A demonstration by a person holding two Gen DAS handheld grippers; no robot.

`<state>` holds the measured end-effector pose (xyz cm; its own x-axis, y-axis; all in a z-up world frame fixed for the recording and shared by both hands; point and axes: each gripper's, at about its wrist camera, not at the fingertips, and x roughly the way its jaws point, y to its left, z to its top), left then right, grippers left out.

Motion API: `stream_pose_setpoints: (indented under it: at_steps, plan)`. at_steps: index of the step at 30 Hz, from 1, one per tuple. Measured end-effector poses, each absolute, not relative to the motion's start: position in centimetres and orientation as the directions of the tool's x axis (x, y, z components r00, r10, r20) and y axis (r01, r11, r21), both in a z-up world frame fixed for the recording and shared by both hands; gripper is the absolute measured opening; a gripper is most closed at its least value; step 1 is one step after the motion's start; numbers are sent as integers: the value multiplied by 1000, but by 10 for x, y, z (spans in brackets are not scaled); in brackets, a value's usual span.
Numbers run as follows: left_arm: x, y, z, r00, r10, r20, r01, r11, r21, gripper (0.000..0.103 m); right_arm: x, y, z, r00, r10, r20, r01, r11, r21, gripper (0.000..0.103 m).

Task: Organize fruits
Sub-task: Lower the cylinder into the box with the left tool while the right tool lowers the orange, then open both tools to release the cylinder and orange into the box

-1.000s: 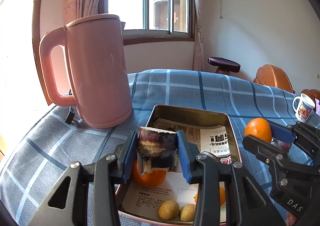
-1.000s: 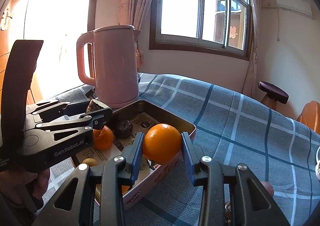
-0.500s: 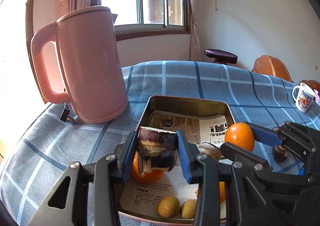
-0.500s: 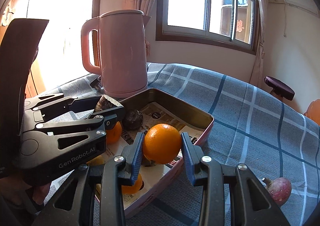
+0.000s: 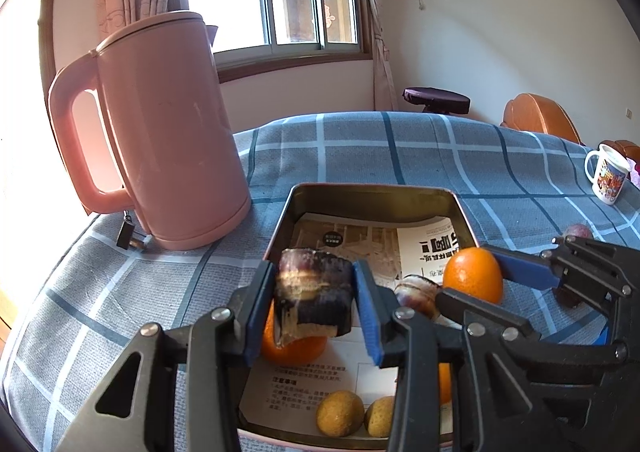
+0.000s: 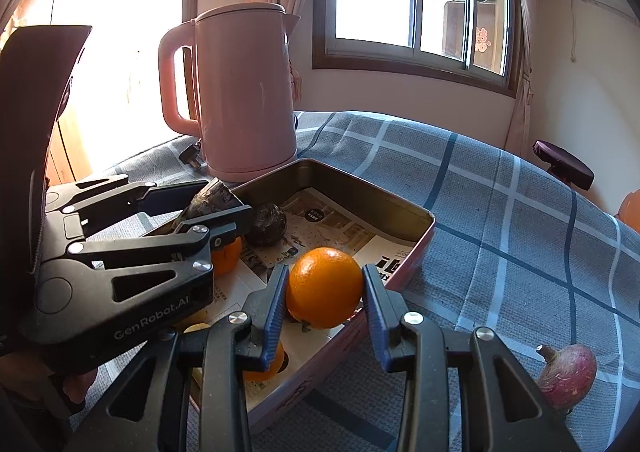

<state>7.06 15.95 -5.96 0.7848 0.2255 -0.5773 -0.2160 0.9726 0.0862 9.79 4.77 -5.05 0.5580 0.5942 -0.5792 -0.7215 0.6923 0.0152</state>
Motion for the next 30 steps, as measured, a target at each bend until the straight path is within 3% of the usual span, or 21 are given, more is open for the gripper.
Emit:
stream_pose_setpoints:
  at_steps: [14, 17, 19, 21, 28, 30]
  plan:
    - [75, 168, -66, 777, 179, -604, -199, 979, 33, 49, 99, 49, -52, 539, 603, -589, -735, 678, 22, 40]
    - [73, 169, -64, 774, 201, -601, -221, 974, 41, 59, 98, 47, -50, 543, 604, -583, -731, 682, 26, 45]
    - [72, 172, -64, 771, 211, -600, -236, 971, 38, 66, 98, 43, -48, 553, 595, -583, -719, 695, 28, 60]
    - [70, 174, -62, 769, 217, -602, -244, 969, 37, 72, 97, 38, -45, 549, 604, -578, -718, 694, 43, 68]
    - [65, 169, -52, 771, 219, -597, -254, 967, 26, 93, 89, 5, -26, 600, 558, -573, -684, 729, -6, 70]
    - [63, 164, -46, 776, 231, -588, -263, 964, 31, 95, 90, -13, -20, 618, 543, -569, -663, 748, -6, 70]
